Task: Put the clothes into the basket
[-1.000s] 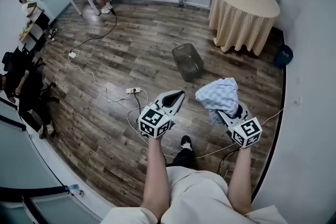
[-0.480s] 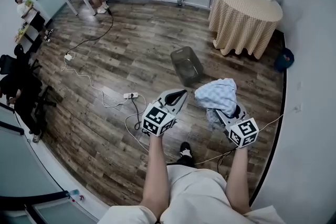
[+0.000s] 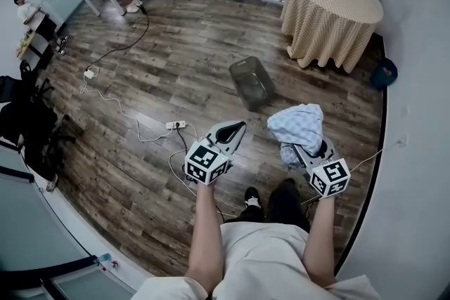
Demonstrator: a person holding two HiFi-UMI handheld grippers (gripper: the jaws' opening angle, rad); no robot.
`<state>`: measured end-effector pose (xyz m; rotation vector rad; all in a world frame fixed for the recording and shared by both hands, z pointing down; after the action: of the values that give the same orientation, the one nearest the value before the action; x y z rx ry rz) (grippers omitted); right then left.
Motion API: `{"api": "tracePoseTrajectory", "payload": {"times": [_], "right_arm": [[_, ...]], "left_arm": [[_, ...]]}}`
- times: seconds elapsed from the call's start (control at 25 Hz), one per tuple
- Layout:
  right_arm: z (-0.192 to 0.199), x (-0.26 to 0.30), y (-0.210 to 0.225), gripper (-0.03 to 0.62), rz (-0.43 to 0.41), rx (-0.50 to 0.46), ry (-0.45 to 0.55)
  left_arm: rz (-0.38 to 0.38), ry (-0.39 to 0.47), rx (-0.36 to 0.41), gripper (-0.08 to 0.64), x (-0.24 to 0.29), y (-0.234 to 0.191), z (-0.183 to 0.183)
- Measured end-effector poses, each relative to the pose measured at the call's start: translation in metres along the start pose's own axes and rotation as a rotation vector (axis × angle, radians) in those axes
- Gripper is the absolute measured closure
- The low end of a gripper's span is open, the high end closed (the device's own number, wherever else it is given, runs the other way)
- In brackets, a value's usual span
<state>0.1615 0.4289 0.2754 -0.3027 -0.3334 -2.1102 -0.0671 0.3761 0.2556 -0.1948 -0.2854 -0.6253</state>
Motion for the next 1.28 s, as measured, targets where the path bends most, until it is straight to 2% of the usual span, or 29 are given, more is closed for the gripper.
{"api": "tracePoseTrajectory", "payload": {"times": [0.2, 0.36, 0.6, 0.76, 1.12, 1.2, 1.28], "right_arm": [[0.000, 0.016, 0.013, 0.370, 0.002, -0.005, -0.027], [-0.010, 0.045, 0.026, 0.370, -0.046, -0.040, -0.049], [-0.029, 0.079, 0.039, 0.370, -0.094, -0.028, -0.035], [-0.036, 0.098, 0.050, 0.370, -0.124, 0.046, 0.020], [-0.041, 0.149, 0.076, 0.370, -0.108, -0.004, -0.063], [-0.046, 0.158, 0.083, 0.370, -0.104, 0.014, -0.053], [-0.053, 0.166, 0.089, 0.370, -0.122, 0.036, -0.036]], "left_arm": [[-0.016, -0.011, -0.013, 0.548, 0.006, -0.016, 0.005], [-0.032, 0.000, 0.002, 0.548, 0.018, -0.038, -0.009], [-0.032, 0.033, 0.001, 0.548, 0.033, -0.063, -0.032], [-0.005, -0.028, 0.044, 0.548, 0.054, -0.069, -0.026], [0.030, -0.034, 0.021, 0.548, 0.098, -0.100, -0.025], [0.020, -0.073, 0.017, 0.548, 0.106, -0.111, -0.023], [0.002, -0.138, 0.046, 0.548, 0.114, -0.121, -0.023]]}}
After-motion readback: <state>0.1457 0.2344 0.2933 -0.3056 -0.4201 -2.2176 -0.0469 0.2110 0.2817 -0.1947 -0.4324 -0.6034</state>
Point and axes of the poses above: the fingertips, and each gripper's own axes: x forward along the fingers, y to its right, z out of its underside, the point moved 5 cm from there along -x, backward along the fingers, and after that the axes turned 5 degrees about -y, right-handed, at the moved point
